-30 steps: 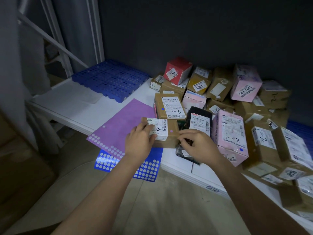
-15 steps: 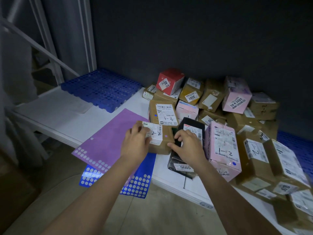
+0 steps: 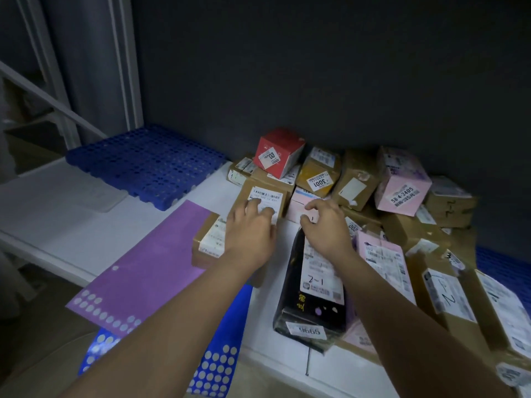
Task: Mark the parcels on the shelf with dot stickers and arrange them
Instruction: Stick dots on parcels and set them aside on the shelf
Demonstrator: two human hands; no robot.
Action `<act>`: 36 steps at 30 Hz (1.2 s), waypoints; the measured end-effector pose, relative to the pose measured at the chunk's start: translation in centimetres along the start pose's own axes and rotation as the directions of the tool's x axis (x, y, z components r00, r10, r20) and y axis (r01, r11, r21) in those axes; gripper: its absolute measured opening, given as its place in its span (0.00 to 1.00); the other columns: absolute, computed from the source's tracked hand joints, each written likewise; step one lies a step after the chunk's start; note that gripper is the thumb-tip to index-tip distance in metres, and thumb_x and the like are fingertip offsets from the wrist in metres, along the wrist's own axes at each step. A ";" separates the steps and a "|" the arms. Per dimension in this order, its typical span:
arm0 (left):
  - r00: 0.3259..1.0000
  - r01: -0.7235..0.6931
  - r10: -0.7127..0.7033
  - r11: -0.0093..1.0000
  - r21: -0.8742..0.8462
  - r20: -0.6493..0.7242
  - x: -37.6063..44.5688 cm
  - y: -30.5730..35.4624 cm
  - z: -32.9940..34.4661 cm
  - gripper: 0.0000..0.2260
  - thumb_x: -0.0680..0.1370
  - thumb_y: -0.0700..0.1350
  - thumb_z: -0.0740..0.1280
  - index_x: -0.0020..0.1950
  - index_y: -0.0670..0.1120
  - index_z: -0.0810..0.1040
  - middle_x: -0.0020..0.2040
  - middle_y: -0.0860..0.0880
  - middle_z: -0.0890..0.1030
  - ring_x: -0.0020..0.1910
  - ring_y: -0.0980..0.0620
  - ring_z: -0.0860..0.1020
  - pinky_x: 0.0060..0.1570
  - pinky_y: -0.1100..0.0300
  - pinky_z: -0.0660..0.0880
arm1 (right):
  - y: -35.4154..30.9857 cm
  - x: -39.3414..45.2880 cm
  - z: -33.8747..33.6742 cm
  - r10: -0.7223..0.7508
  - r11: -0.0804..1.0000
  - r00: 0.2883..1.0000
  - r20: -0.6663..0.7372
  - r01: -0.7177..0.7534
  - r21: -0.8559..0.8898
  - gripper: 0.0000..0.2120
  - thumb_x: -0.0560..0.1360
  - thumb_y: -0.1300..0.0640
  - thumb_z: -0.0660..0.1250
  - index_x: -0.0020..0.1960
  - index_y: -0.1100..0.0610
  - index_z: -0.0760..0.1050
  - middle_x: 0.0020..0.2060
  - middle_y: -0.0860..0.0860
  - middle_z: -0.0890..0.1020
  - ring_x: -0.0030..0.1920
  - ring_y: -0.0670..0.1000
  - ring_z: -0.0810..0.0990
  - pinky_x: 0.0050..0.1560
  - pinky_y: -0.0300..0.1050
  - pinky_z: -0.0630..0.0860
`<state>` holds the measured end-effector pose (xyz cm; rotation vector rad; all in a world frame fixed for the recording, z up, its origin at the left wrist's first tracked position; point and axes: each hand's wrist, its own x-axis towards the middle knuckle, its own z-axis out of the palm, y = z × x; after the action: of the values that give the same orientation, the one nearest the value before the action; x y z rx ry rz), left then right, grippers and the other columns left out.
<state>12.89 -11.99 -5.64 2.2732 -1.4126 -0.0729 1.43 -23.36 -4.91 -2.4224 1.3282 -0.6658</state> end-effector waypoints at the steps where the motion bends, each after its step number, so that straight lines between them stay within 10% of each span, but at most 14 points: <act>1: 1.000 -0.002 0.002 1.000 0.004 0.015 0.9 0.2 0.1 0.18 0.80 0.49 0.57 0.71 0.49 0.67 0.72 0.45 0.62 0.73 0.44 0.56 0.70 0.49 0.55 | -0.2 0.9 0.2 -0.007 1.000 1.000 -0.019 0.007 0.001 0.12 0.76 0.56 0.65 0.59 0.55 0.76 0.62 0.55 0.73 0.64 0.57 0.69 0.60 0.47 0.68; 10: 0.998 0.050 -0.047 0.995 -0.084 0.032 9.3 -2.6 -0.5 0.21 0.79 0.48 0.58 0.72 0.46 0.64 0.71 0.43 0.64 0.70 0.41 0.60 0.66 0.48 0.62 | -4.4 10.2 4.4 -0.065 0.996 0.992 -0.109 0.072 0.058 0.28 0.76 0.49 0.66 0.73 0.51 0.63 0.69 0.56 0.64 0.68 0.61 0.65 0.65 0.52 0.66; 21: 0.998 0.069 -0.069 0.996 -0.065 0.006 13.3 -8.1 0.2 0.20 0.80 0.49 0.58 0.71 0.48 0.65 0.71 0.44 0.64 0.70 0.41 0.60 0.65 0.47 0.63 | -8.8 17.8 8.2 0.291 0.956 0.945 -0.149 -0.293 0.010 0.45 0.66 0.30 0.67 0.75 0.49 0.56 0.74 0.59 0.51 0.72 0.67 0.54 0.68 0.61 0.60; 30: 0.990 0.080 -0.108 0.961 -0.266 -0.089 10.7 -9.0 -1.9 0.18 0.80 0.48 0.58 0.70 0.48 0.68 0.70 0.45 0.66 0.69 0.42 0.62 0.65 0.50 0.64 | -8.9 15.4 6.1 0.229 0.925 0.923 -0.309 -0.107 0.365 0.34 0.64 0.41 0.74 0.65 0.50 0.66 0.65 0.53 0.64 0.62 0.58 0.72 0.61 0.48 0.70; 36: 0.979 0.063 -0.172 0.760 -0.647 -0.107 5.9 -6.2 -5.5 0.17 0.82 0.52 0.55 0.68 0.48 0.70 0.65 0.46 0.72 0.65 0.47 0.70 0.62 0.55 0.67 | -10.1 5.1 1.2 0.093 0.693 0.972 -0.215 0.091 0.715 0.30 0.70 0.52 0.74 0.68 0.47 0.64 0.64 0.50 0.66 0.55 0.40 0.73 0.43 0.25 0.72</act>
<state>22.44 -12.86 -2.09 1.7342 -0.9538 -0.3518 11.56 -22.31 0.06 -1.7185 0.8784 -1.2372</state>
